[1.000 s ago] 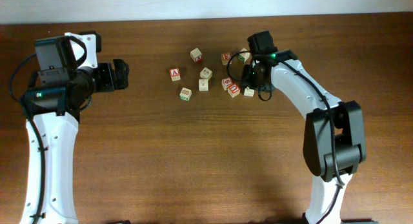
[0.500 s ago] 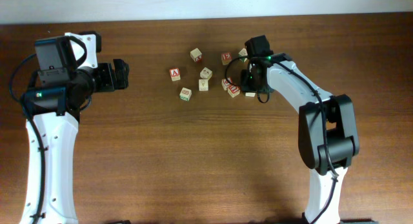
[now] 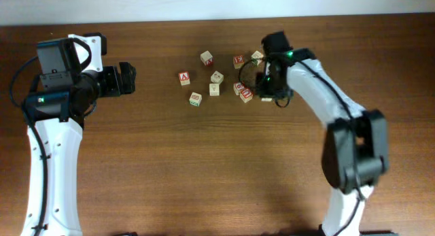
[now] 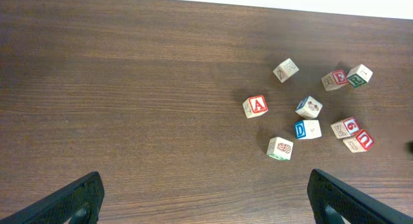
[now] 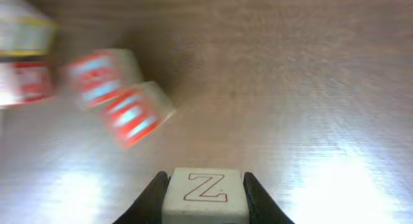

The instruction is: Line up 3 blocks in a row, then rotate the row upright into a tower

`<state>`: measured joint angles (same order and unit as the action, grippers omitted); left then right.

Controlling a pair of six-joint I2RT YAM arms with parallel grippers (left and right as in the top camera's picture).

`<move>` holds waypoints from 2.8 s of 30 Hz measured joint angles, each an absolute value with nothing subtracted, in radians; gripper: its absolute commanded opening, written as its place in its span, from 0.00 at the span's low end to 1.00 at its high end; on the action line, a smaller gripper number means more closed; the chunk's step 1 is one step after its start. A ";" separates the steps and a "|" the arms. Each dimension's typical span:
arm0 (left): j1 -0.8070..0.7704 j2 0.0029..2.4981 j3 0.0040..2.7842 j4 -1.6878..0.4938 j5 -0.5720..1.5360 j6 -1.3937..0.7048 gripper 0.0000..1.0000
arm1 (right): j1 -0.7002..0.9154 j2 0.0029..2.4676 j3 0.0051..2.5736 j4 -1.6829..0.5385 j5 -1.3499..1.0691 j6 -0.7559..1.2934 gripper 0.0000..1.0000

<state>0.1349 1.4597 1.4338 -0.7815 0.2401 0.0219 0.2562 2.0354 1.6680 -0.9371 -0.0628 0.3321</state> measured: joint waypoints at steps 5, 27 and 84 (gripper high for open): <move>0.135 1.460 1.435 -0.782 0.241 0.022 0.99 | 0.291 1.864 1.702 -1.147 -0.137 0.332 0.17; 0.135 1.460 1.435 -0.782 0.241 0.022 0.99 | 0.403 1.907 1.246 -0.773 -0.060 0.460 0.42; 0.135 1.463 1.436 -0.782 0.247 0.022 0.99 | 0.368 2.278 2.240 -1.429 -0.146 0.224 0.12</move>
